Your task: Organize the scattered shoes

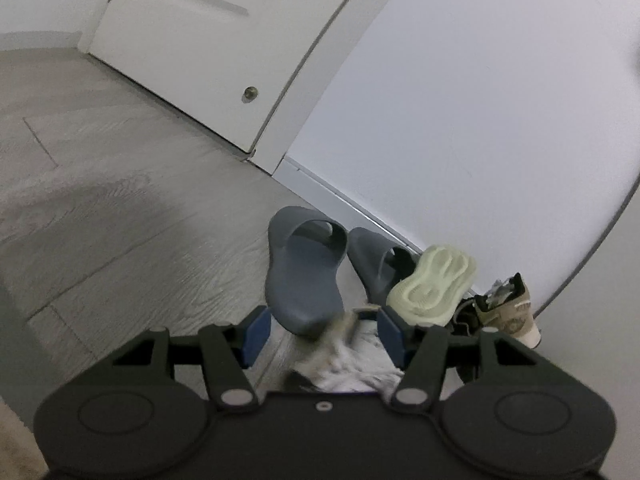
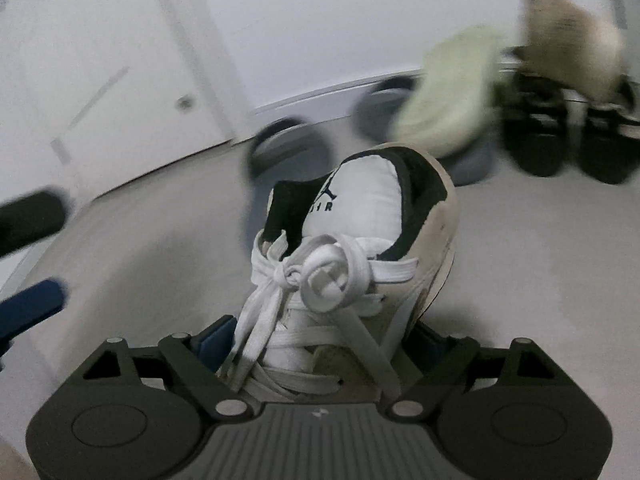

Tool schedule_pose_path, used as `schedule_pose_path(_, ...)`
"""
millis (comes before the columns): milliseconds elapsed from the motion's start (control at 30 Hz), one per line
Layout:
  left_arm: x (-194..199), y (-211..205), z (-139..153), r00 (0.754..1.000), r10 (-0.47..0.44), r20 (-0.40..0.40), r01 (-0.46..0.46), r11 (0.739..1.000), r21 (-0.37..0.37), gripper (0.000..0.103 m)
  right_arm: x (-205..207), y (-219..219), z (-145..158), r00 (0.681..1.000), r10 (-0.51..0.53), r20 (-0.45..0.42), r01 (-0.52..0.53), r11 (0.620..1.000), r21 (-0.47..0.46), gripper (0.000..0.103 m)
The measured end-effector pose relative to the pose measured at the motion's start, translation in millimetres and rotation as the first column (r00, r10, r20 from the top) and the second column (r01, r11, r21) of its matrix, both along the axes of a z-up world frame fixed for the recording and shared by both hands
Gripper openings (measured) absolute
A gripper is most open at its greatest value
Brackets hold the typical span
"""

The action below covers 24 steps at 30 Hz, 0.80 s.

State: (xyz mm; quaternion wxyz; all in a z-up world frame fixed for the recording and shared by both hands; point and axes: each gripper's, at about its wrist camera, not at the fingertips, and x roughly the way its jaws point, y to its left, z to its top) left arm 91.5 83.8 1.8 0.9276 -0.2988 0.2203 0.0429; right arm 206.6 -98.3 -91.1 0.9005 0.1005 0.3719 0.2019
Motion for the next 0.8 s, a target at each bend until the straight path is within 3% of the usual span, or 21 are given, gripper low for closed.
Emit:
schedule_pose_path(200, 0, 10, 0, 1.0, 0.013, 0.006, -0.012, 0.998, -0.056, 0.06, 13, 41, 0, 0.992, 0.125, 0.018, -0.125, 0.992, -0.014, 0.088)
schedule_pose_path(467, 6, 29, -6, 0.998, 0.06, -0.021, -0.062, 0.993, -0.105, 0.06, 45, 81, -2, 0.979, 0.198, 0.04, -0.189, 0.967, -0.172, 0.087)
schedule_pose_path(733, 5, 20, 1, 0.998, 0.068, 0.011, -0.068, 0.998, -0.008, 0.061, 2, 60, 16, 0.981, 0.176, 0.078, -0.156, 0.965, -0.211, 0.089)
schedule_pose_path(800, 5, 12, 3, 0.998, 0.06, 0.02, -0.061, 0.996, 0.06, 0.062, -8, 50, 27, 0.984, 0.143, 0.11, -0.117, 0.969, -0.217, 0.09)
